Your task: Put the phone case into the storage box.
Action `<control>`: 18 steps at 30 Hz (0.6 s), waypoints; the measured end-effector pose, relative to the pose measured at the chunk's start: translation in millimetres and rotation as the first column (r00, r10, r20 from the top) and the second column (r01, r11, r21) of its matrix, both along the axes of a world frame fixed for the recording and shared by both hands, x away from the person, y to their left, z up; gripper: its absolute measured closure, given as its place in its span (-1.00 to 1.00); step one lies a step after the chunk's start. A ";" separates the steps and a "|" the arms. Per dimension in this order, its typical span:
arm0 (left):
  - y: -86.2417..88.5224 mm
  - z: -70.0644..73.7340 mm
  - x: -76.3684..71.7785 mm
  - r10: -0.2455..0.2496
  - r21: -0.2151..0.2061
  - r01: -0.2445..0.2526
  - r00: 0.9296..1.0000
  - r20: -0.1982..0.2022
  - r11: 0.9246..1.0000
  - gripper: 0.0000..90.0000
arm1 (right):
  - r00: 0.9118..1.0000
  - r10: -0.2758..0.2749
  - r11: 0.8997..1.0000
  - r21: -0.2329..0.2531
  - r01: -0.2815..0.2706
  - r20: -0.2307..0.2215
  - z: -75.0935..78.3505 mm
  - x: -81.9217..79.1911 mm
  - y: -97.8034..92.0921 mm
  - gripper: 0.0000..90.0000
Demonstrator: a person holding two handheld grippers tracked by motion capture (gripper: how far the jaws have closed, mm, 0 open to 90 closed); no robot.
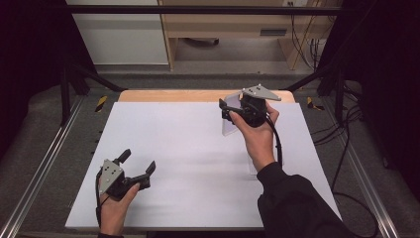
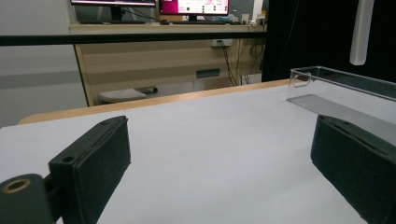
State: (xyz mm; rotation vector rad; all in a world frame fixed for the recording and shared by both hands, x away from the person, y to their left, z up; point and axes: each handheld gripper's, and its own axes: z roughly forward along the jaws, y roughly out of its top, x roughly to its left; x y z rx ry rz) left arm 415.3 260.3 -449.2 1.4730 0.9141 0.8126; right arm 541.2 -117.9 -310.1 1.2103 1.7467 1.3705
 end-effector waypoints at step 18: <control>11.0 -3.1 2.9 -0.005 -0.023 0.005 1.000 -0.006 1.000 -0.92 | 0.986 -0.157 0.988 0.005 0.157 0.055 10.4 48.1 -35.0 -0.60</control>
